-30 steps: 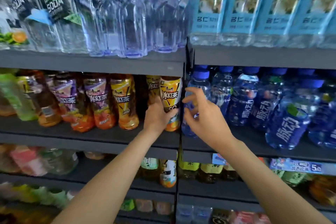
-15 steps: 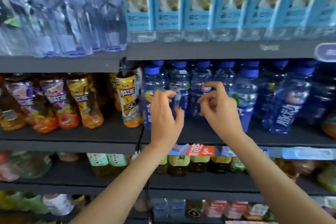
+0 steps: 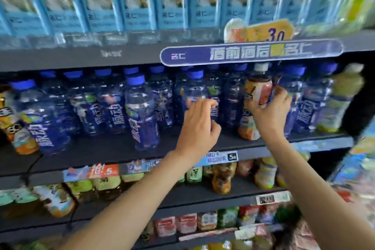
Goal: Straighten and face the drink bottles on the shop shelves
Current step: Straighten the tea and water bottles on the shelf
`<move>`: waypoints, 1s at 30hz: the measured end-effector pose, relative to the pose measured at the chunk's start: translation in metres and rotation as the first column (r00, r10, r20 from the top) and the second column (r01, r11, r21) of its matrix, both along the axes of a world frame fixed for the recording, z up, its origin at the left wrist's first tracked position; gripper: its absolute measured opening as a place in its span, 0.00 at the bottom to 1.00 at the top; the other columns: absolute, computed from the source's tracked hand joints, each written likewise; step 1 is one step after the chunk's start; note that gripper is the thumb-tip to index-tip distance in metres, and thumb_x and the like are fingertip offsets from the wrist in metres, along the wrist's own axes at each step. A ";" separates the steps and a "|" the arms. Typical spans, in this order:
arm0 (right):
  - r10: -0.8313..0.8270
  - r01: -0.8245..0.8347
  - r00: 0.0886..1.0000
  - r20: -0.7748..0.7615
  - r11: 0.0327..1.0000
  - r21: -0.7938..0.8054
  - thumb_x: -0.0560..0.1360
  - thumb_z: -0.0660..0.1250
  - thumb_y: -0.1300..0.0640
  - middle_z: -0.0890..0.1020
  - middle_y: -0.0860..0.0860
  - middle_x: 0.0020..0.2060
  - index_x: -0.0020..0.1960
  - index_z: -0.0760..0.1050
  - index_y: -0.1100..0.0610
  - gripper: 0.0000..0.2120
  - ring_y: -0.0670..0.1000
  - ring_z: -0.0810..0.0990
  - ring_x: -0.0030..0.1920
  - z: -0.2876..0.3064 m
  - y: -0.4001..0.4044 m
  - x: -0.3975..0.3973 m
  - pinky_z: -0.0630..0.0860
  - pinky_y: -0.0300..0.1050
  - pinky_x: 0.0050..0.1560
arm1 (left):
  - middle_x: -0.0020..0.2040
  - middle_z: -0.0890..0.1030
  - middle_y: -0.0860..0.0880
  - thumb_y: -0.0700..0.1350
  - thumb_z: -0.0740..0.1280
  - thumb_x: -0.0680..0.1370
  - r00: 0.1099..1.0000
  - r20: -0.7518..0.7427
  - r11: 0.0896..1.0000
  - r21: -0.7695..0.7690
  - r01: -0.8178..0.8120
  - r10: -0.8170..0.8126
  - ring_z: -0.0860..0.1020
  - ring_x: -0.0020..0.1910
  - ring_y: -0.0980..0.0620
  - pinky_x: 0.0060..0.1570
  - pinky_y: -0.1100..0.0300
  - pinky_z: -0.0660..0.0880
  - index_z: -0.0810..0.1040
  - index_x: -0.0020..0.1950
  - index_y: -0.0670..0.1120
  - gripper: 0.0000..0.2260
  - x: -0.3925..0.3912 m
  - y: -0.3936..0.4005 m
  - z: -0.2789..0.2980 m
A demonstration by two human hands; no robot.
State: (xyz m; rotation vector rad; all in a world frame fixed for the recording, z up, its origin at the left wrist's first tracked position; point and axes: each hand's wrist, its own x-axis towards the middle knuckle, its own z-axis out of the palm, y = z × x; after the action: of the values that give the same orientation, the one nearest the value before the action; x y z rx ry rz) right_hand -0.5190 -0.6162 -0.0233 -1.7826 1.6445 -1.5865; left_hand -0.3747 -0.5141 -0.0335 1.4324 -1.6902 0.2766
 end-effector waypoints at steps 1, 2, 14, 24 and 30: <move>0.037 -0.037 0.999 -0.019 0.999 0.027 0.69 0.72 0.56 0.68 0.66 0.61 0.66 0.62 0.70 0.33 0.65 0.66 0.63 -0.004 -0.009 -0.001 0.60 0.53 0.61 | 0.52 0.72 0.44 0.35 0.62 0.71 1.000 0.009 1.000 0.029 -0.008 0.007 0.73 0.52 0.44 0.55 0.52 0.67 0.71 0.59 0.38 0.17 -0.002 -0.001 -0.001; 0.066 -0.065 0.997 -0.027 0.997 0.044 0.68 0.73 0.56 0.69 0.66 0.61 0.66 0.61 0.69 0.34 0.65 0.67 0.63 -0.007 -0.013 0.000 0.63 0.55 0.61 | 0.53 0.72 0.44 0.35 0.63 0.71 1.000 0.008 0.998 0.054 -0.009 0.009 0.73 0.53 0.44 0.56 0.52 0.67 0.70 0.59 0.38 0.16 -0.001 -0.001 -0.003; 0.240 -0.259 0.952 0.189 0.962 0.084 0.64 0.78 0.56 0.78 0.53 0.50 0.54 0.66 0.57 0.25 0.53 0.76 0.50 -0.036 -0.006 0.015 0.70 0.44 0.47 | 0.61 0.69 0.49 0.39 0.64 0.76 0.998 -0.012 0.961 0.273 -0.052 0.057 0.74 0.52 0.53 0.47 0.59 0.73 0.63 0.68 0.43 0.22 0.013 0.013 -0.024; 0.666 -0.672 0.737 -0.116 0.704 -0.228 0.61 0.76 0.45 0.78 0.46 0.45 0.55 0.72 0.56 0.28 0.41 0.76 0.45 -0.012 0.088 0.056 0.70 0.27 0.45 | 0.60 0.73 0.50 0.51 0.73 0.71 0.993 -0.109 0.957 0.279 0.075 -0.046 0.70 0.59 0.50 0.56 0.61 0.69 0.64 0.70 0.45 0.32 0.039 0.050 -0.027; 0.691 -0.713 0.686 -0.227 0.577 -0.399 0.62 0.73 0.44 0.69 0.49 0.50 0.56 0.73 0.61 0.29 0.46 0.71 0.51 0.020 0.145 0.143 0.66 0.28 0.52 | 0.54 0.71 0.61 0.56 0.69 0.68 0.966 -0.251 0.995 0.094 -0.040 0.062 0.72 0.58 0.55 0.52 0.63 0.71 0.71 0.65 0.46 0.29 0.109 0.112 -0.017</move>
State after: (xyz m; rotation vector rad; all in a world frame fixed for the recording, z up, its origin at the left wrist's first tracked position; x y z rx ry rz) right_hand -0.3759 -0.4713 -0.0036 -2.2948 0.3803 -1.5736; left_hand -0.2661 -0.4023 -0.0502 1.5090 -1.4740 0.0432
